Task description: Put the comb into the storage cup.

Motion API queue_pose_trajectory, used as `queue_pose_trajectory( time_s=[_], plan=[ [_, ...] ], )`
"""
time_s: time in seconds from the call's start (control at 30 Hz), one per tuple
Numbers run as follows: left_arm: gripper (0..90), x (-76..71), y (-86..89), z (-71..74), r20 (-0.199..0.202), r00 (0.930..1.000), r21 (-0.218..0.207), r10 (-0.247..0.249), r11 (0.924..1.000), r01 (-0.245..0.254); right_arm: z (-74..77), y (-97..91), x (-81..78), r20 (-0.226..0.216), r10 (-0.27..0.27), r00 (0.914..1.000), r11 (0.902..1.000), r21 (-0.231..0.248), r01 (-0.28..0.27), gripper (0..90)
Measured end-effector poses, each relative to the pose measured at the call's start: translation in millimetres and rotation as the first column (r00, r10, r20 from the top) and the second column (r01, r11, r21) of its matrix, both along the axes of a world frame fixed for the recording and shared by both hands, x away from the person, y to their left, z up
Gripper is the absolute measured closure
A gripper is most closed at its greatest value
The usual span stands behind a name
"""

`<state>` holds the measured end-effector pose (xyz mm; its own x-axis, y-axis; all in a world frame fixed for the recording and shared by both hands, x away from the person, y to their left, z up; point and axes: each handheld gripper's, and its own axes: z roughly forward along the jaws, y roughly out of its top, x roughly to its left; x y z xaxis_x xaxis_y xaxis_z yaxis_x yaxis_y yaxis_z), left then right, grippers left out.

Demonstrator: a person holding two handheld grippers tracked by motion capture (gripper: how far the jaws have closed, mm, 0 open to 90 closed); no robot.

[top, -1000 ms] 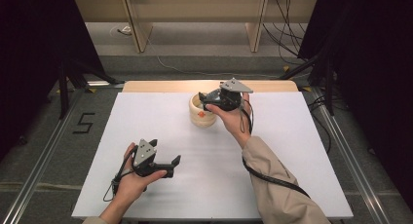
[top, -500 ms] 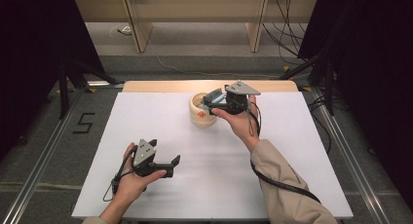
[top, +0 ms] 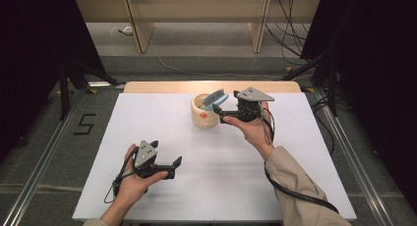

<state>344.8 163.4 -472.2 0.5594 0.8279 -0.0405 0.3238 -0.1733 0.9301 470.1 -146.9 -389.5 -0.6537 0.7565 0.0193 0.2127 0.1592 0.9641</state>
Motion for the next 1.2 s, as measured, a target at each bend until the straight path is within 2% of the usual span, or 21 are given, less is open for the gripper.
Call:
queue_pose_trajectory(
  time_s=[0.73,0.9,1.2],
  plan=[
    [0.0,-0.1,1.1,-0.4,0.004,1.0,0.001,-0.002,1.0,0.002,-14.2,-29.3,-19.6,-0.029,0.016,0.9995,0.9983,-0.056,-0.018,7.2],
    [0.0,-0.2,1.2,0.3,0.008,1.0,0.002,-0.002,1.0,0.002,-19.1,-41.7,-27.4,-0.037,0.018,0.9992,0.9965,-0.08,-0.021,7.4],
    [0.0,0.2,1.5,-0.7,0.005,1.0,0.004,-0.002,1.0,0.002,-30.5,-68.0,-43.3,-0.061,0.007,0.9981,0.9955,-0.094,-0.013,7.7]
  ],
)
